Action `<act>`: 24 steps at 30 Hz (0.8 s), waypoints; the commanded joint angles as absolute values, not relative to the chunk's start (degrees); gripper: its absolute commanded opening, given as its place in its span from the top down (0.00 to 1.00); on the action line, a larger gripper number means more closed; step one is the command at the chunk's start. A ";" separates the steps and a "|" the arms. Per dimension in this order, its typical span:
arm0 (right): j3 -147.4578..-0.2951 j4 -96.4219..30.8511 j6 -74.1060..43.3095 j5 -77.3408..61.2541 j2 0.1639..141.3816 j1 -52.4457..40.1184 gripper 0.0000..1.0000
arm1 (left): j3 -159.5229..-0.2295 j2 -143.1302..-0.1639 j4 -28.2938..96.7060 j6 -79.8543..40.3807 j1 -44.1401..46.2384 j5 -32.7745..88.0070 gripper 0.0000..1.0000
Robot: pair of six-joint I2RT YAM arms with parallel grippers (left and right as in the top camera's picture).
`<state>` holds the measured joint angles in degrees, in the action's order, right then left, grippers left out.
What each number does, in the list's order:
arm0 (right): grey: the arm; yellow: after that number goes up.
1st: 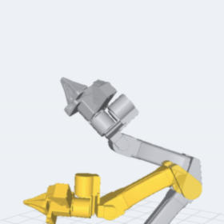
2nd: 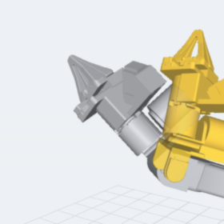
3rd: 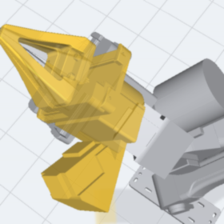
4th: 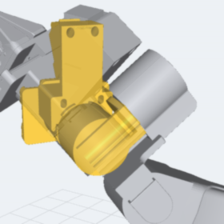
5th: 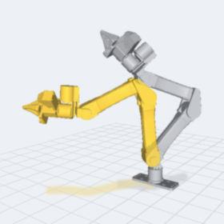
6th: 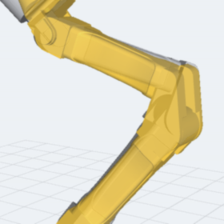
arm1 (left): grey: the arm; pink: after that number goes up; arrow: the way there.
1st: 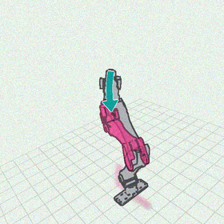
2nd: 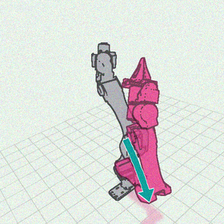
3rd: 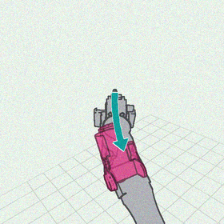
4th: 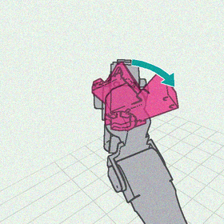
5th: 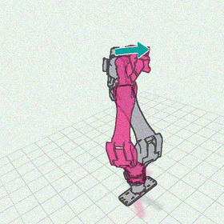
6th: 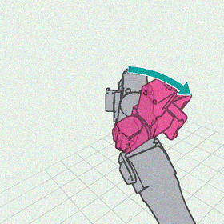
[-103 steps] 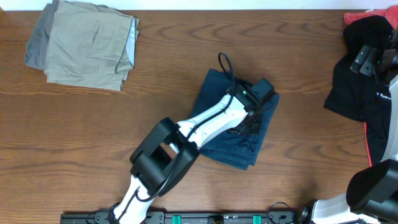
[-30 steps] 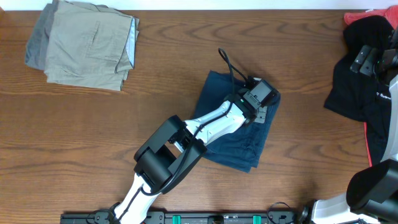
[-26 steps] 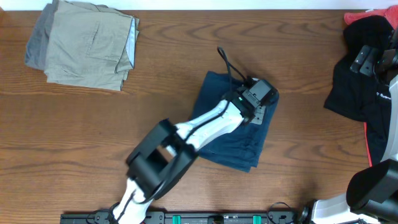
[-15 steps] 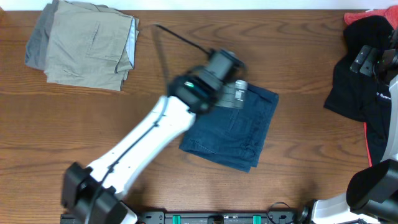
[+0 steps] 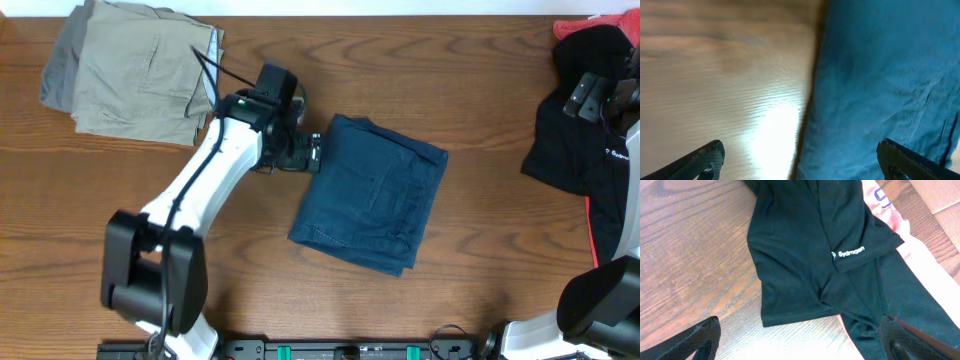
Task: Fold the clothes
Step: 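Drag the folded shorts up-left toward the khaki pants stack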
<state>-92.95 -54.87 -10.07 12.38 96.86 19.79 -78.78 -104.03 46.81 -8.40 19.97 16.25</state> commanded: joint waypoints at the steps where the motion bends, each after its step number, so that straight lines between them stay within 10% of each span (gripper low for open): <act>1: -93.65 -54.94 -10.68 12.60 96.51 19.86 0.01 | -77.01 -107.04 45.52 0.56 19.68 29.04 0.02; 20: -93.65 -54.94 -10.68 12.60 96.51 19.86 0.01 | -76.97 -124.11 42.52 2.15 19.79 38.46 0.01; 24: -93.65 -54.94 -10.68 12.60 96.51 19.86 0.01 | -76.97 -124.36 42.48 2.11 20.21 42.59 0.22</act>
